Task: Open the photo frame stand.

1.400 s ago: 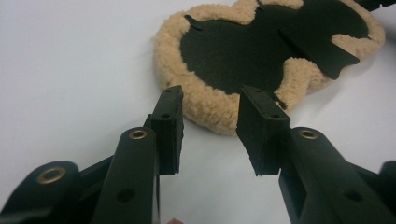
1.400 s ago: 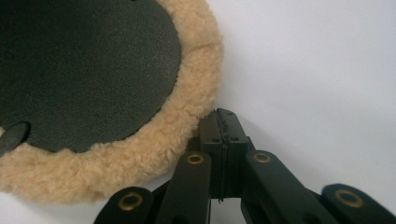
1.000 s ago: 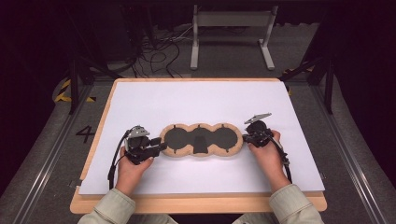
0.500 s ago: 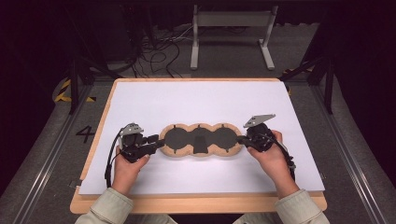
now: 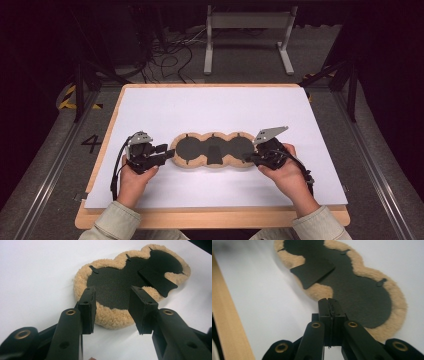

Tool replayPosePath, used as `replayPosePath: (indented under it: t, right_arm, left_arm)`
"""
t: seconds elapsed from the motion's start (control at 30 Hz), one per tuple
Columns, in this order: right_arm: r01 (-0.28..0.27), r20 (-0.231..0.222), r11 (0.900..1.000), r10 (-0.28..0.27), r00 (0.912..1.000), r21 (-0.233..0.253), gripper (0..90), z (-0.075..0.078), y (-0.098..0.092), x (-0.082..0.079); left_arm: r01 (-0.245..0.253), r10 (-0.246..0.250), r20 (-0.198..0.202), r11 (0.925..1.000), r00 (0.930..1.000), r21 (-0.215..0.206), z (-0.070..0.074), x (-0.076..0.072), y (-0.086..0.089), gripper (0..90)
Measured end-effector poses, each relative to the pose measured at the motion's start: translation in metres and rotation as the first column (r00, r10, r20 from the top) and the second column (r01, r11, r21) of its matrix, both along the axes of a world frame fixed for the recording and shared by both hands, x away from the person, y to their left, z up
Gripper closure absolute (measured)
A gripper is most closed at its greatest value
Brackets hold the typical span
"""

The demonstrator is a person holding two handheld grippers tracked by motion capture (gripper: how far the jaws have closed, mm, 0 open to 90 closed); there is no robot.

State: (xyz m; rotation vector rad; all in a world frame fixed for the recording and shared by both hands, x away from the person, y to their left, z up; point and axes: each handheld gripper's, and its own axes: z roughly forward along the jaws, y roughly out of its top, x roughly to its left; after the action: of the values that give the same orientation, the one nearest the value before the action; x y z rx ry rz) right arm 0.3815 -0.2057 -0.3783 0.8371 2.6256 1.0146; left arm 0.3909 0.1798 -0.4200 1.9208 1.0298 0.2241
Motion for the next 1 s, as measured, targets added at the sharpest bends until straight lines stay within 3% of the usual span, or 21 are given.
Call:
replayPosePath:
  t: [0.1, 0.3, 0.6, 1.0]
  right_arm:
    - [-0.069, -0.011, 0.998, 0.069, 0.9975, -0.008, 88.1, -0.002, 0.010, -0.004]
    - [-0.116, -0.029, 0.993, 0.115, 0.9929, -0.029, 89.4, -0.008, 0.025, -0.006]
    - [-0.130, -0.072, 0.989, 0.125, 0.9895, -0.070, 90.0, -0.027, 0.041, 0.001]
    - [-0.115, -0.092, 0.990, 0.108, 0.9899, -0.079, 90.0, -0.048, 0.050, 0.012]
  left_arm:
    - [0.004, -0.004, -0.002, 1.0000, 1.0000, 0.002, 0.000, 0.000, 0.000, 57.7]
    - [0.000, -0.001, 0.011, 0.9999, 0.9999, 0.017, 0.001, -0.003, 0.000, 57.7]
    - [-0.009, 0.008, 0.007, 0.9990, 0.9999, 0.044, -0.003, -0.002, 0.003, 57.4]
    - [-0.006, 0.005, 0.014, 0.9982, 0.9999, 0.059, -0.002, -0.007, 0.005, 57.0]
